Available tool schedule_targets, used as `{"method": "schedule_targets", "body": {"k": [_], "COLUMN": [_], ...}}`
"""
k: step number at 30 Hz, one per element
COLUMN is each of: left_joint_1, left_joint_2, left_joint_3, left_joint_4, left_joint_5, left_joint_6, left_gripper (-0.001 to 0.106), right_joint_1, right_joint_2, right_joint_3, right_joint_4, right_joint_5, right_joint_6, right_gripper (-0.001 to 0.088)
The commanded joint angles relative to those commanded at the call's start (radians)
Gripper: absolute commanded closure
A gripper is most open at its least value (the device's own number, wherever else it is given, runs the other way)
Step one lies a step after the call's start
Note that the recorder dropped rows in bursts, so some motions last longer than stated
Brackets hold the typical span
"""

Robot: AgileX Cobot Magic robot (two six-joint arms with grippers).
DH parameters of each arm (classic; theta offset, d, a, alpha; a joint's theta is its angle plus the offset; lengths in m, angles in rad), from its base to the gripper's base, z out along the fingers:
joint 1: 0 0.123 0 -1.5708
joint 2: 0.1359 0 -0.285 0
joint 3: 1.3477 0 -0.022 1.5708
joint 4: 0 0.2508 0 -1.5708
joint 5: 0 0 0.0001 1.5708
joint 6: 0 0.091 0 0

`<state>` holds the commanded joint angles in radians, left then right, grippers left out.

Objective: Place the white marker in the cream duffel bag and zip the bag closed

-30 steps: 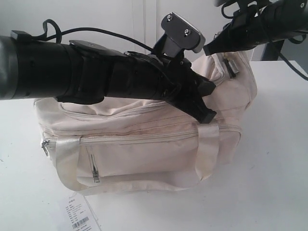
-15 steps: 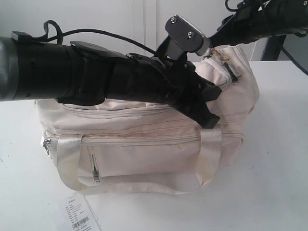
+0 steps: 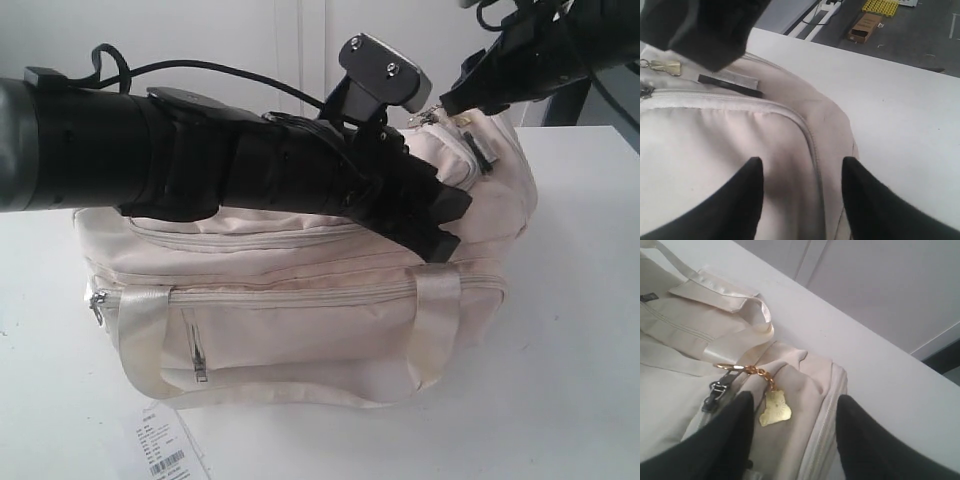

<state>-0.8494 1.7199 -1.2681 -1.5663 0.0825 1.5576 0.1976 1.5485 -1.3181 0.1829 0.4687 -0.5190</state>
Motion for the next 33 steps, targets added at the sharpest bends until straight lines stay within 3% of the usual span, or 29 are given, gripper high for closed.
{"method": "schedule_targets", "body": {"k": [4,7,17,21,25,29,32,33], "left_joint_1": [0.0,0.0,0.0,0.0,0.0,0.0,0.0,0.002], "left_joint_2": [-0.018,-0.038,-0.118,-0.183,-0.238,-0.287,-0.313,-0.318], "left_joint_3": [0.0,0.0,0.0,0.014,0.06,0.102,0.123,0.127], "left_joint_4": [0.0,0.0,0.0,0.021,0.144,0.256,0.304,0.31], "left_joint_5": [-0.082,-0.102,-0.062,0.002,0.007,-0.028,-0.091,-0.112], "left_joint_6": [-0.051,-0.061,-0.059,-0.059,-0.059,-0.059,-0.058,-0.051], "left_gripper": [0.021,0.013,0.012,0.029,0.066,0.103,0.105,0.105], "right_joint_1": [0.0,0.0,0.0,0.0,0.0,0.002,0.002,0.002], "right_joint_2": [-0.016,-0.016,-0.054,-0.104,-0.145,-0.163,-0.161,-0.161], "right_joint_3": [0.0,0.0,0.0,0.0,0.0,0.0,0.0,0.0], "right_joint_4": [0.0,0.0,0.0,0.002,0.028,0.086,0.138,0.161], "right_joint_5": [0.048,0.099,0.213,0.298,0.324,0.329,0.354,0.365], "right_joint_6": [0.009,0.046,0.079,0.079,0.079,0.067,-0.008,-0.033], "right_gripper": [0.0381,0.0381,0.0381,0.0381,0.04,0.0603,0.0831,0.0867]}}
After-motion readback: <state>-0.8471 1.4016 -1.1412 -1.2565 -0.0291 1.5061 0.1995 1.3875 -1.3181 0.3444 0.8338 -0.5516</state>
